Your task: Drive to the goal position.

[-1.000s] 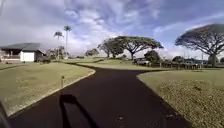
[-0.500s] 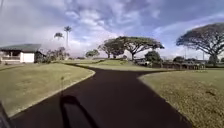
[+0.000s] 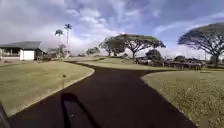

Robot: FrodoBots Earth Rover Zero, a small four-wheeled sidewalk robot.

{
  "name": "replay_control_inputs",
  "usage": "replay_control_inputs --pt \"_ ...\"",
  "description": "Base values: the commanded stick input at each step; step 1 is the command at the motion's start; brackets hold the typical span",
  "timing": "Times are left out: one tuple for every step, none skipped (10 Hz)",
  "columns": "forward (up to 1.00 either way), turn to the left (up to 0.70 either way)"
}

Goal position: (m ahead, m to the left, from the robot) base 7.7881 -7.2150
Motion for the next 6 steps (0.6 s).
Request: replay_control_inputs --pt "0.70 0.00" --pt "0.70 0.00" --pt "0.70 0.00" --pt "0.70 0.00" --pt "0.70 0.00" --pt "0.70 0.00"
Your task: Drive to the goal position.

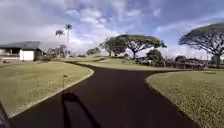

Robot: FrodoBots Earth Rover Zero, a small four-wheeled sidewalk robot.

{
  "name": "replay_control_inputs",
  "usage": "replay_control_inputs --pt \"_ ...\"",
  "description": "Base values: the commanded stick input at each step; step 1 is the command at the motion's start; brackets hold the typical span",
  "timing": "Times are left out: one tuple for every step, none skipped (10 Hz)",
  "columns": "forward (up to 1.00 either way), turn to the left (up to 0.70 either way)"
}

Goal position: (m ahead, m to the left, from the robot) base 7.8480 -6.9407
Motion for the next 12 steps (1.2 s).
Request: replay_control_inputs --pt "0.70 0.00" --pt "0.70 0.00" --pt "0.70 0.00" --pt "0.70 0.00" --pt "0.70 0.00" --pt "0.70 0.00" --pt "0.70 0.00" --pt "0.70 0.00" --pt "0.70 -0.10" --pt "0.70 -0.35" --pt "0.70 -0.35" --pt "0.70 -0.35"
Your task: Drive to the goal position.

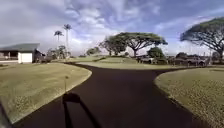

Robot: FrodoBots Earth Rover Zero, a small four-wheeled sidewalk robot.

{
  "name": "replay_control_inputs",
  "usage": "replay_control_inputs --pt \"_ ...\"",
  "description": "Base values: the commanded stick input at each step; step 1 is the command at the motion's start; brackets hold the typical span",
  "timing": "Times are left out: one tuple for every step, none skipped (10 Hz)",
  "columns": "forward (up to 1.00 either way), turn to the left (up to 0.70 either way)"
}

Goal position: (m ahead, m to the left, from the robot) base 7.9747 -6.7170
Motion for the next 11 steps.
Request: replay_control_inputs --pt "0.70 -0.28" --pt "0.70 -0.14" --pt "0.70 0.00" --pt "0.70 0.00" --pt "0.70 0.00" --pt "0.70 0.00" --pt "0.70 0.00" --pt "0.70 0.00" --pt "0.70 0.00" --pt "0.70 0.00" --pt "0.70 0.00"
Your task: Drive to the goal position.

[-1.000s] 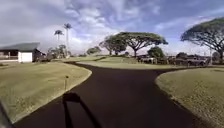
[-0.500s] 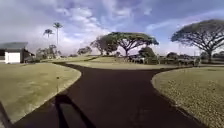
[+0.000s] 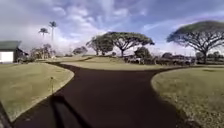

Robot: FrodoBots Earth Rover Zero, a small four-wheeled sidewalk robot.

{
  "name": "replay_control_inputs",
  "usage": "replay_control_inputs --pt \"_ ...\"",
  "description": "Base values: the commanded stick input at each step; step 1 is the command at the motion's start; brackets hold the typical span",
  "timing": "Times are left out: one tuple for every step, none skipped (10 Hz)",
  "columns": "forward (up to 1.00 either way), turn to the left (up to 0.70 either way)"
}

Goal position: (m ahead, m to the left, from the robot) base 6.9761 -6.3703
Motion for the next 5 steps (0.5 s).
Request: replay_control_inputs --pt "0.70 0.00" --pt "0.70 0.00" --pt "0.70 -0.01" --pt "0.70 -0.07" --pt "0.70 -0.24"
